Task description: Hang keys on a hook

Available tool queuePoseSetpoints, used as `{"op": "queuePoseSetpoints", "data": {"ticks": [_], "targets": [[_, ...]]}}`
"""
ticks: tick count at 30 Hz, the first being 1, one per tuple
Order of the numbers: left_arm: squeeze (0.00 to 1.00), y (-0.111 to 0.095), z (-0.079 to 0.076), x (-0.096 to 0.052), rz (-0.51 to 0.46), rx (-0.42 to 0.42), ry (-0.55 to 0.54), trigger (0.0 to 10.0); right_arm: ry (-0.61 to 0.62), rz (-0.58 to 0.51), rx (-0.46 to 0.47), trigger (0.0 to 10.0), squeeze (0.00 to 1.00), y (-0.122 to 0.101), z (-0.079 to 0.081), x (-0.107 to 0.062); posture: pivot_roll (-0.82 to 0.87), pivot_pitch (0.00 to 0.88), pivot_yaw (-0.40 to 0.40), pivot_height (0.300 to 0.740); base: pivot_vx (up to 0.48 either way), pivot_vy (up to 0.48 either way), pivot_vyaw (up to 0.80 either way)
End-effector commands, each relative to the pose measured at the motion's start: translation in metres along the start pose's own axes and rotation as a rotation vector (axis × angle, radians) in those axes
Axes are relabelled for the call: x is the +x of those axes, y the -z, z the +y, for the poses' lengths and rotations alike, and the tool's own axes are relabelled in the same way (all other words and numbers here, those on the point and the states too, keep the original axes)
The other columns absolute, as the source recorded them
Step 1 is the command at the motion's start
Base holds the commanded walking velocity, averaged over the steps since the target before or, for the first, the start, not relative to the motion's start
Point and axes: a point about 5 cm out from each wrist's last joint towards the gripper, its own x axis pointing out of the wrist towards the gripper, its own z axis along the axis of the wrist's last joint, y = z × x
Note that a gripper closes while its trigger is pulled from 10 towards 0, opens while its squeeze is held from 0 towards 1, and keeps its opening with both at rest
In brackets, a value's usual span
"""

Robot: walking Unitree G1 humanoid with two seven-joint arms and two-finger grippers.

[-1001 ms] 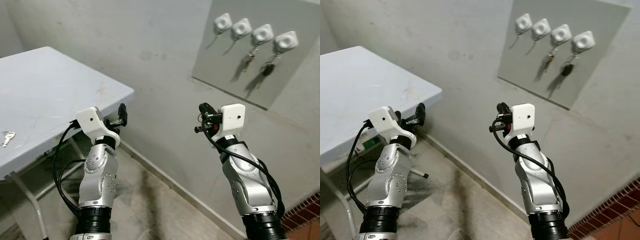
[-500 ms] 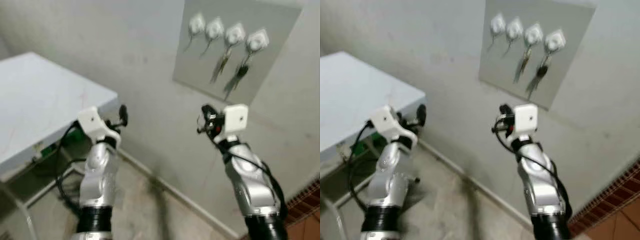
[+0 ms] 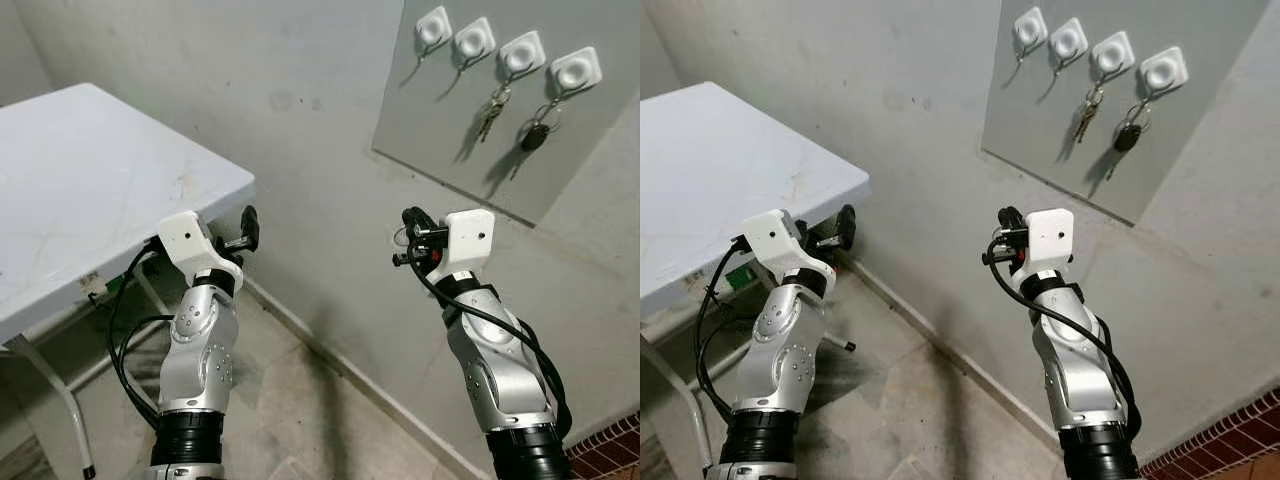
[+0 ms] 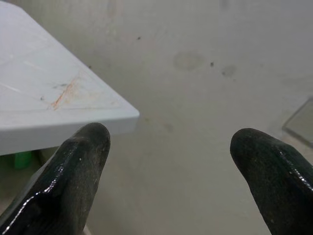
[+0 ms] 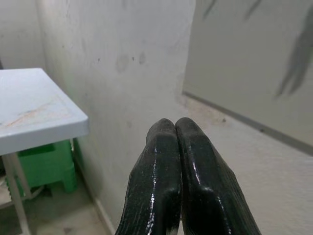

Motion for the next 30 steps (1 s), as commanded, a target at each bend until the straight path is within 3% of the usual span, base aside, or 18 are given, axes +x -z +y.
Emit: {"op": "queuePoseSetpoints", "data": {"ticks": [1, 30], "targets": [[0.0, -0.0006, -0.005, 0.0002, 0.002, 0.009, 0.021, 10.0, 0.012, -0.019, -0.004, 10.0, 0.0, -0.004, -0.0031, 0.0009, 0.01, 0.0, -0.062, 0.74, 0.0, 0.0, 0.0], [0.0, 0.0023, -0.0088, 0.0007, 0.016, 0.008, 0.053, 10.0, -0.002, -0.033, 0.001, 10.0, 0.0, -0.0046, -0.0005, 0.0038, 0.01, 0.0, -0.061, 0.74, 0.0, 0.0, 0.0]]}}
